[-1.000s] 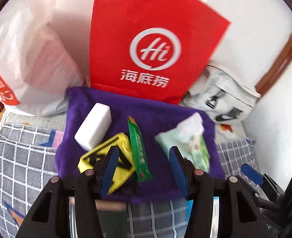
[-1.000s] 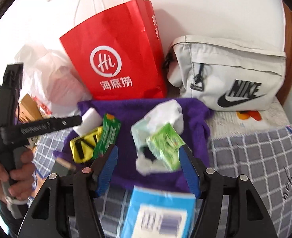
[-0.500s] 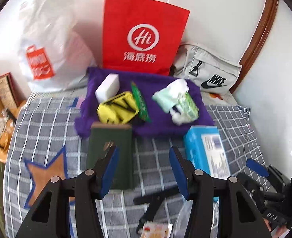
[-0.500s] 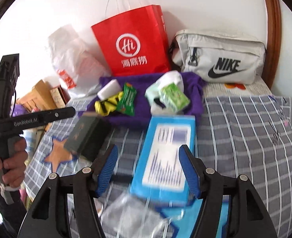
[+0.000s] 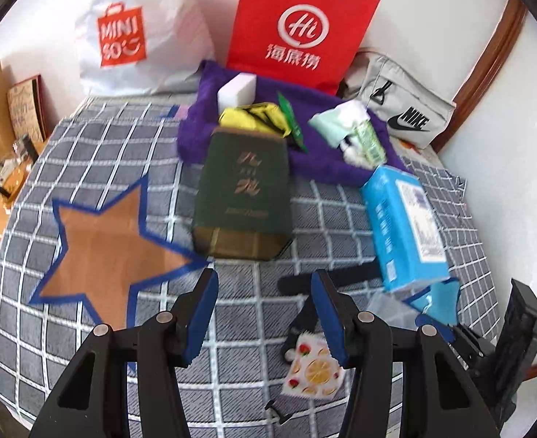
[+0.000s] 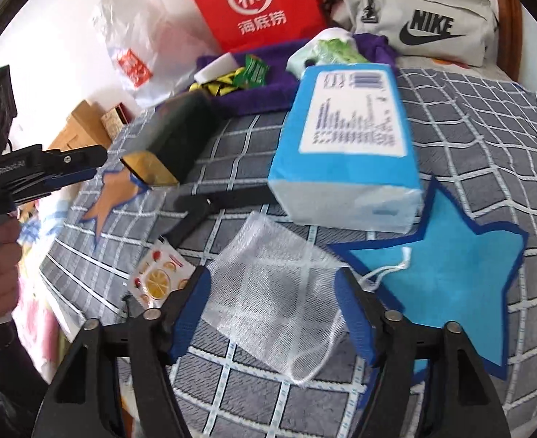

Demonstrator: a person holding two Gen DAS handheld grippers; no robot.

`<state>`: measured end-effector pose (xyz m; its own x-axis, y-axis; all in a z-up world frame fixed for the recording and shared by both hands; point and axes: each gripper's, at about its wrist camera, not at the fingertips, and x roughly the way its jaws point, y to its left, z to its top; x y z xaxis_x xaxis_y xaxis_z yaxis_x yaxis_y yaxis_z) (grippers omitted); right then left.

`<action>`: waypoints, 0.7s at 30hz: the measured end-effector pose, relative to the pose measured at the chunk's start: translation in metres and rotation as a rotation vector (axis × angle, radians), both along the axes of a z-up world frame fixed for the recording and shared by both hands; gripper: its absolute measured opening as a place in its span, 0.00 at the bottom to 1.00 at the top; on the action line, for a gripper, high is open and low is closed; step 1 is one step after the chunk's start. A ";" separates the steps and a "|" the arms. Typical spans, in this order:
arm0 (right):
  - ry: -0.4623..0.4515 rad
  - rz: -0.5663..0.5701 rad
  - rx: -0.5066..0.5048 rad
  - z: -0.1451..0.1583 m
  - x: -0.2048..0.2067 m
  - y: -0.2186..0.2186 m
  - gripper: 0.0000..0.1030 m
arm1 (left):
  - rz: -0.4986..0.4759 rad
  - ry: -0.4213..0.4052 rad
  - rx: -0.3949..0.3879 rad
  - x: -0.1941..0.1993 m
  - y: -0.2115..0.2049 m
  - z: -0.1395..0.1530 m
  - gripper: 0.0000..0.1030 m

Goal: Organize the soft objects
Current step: 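Move both tools back down toward the items on the bed, then grasp the white mesh sponge with the right tool while the left tool grasps the black strap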

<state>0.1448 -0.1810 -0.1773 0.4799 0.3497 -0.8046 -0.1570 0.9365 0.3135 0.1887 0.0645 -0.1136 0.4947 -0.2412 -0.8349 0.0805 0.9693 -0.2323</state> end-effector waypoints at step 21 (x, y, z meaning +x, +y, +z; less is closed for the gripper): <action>-0.113 0.059 -0.247 -0.021 -0.009 0.034 0.58 | -0.185 0.086 0.076 0.003 -0.055 -0.062 0.49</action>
<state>0.1354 -0.1469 -0.1987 0.5561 0.1801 -0.8113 -0.2348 0.9705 0.0545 0.1916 0.0095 -0.1752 0.3738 -0.2557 -0.8916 0.2416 0.9549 -0.1725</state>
